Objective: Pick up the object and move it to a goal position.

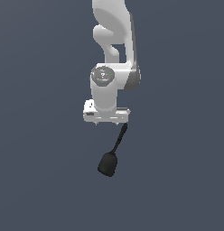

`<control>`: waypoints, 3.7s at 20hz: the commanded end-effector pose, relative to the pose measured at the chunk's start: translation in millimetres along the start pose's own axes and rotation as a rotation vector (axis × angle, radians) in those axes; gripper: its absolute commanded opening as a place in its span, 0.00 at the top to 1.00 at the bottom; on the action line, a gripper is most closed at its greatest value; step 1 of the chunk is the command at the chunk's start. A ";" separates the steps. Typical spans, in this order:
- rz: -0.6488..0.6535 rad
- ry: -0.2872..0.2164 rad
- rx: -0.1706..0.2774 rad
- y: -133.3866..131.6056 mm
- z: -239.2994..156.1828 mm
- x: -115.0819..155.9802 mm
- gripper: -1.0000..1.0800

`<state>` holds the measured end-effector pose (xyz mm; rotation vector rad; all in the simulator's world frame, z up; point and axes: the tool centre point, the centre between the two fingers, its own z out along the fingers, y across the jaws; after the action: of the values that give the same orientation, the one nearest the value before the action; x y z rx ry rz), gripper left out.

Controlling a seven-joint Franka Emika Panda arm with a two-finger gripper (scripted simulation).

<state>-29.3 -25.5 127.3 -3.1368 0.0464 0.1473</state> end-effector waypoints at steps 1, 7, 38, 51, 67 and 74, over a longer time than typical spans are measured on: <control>0.000 0.000 0.000 0.0 0.0 0.0 0.04; -0.042 -0.001 0.004 -19.6 -2.2 1.3 0.04; 0.272 0.079 0.015 -43.6 45.5 57.9 0.04; 0.323 0.091 0.016 -45.3 57.0 65.7 0.04; 0.328 0.093 0.016 -45.2 104.1 70.7 1.00; 0.328 0.093 0.016 -45.2 104.1 70.7 1.00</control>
<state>32.5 18.6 17.1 -3.0913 0.5571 0.0007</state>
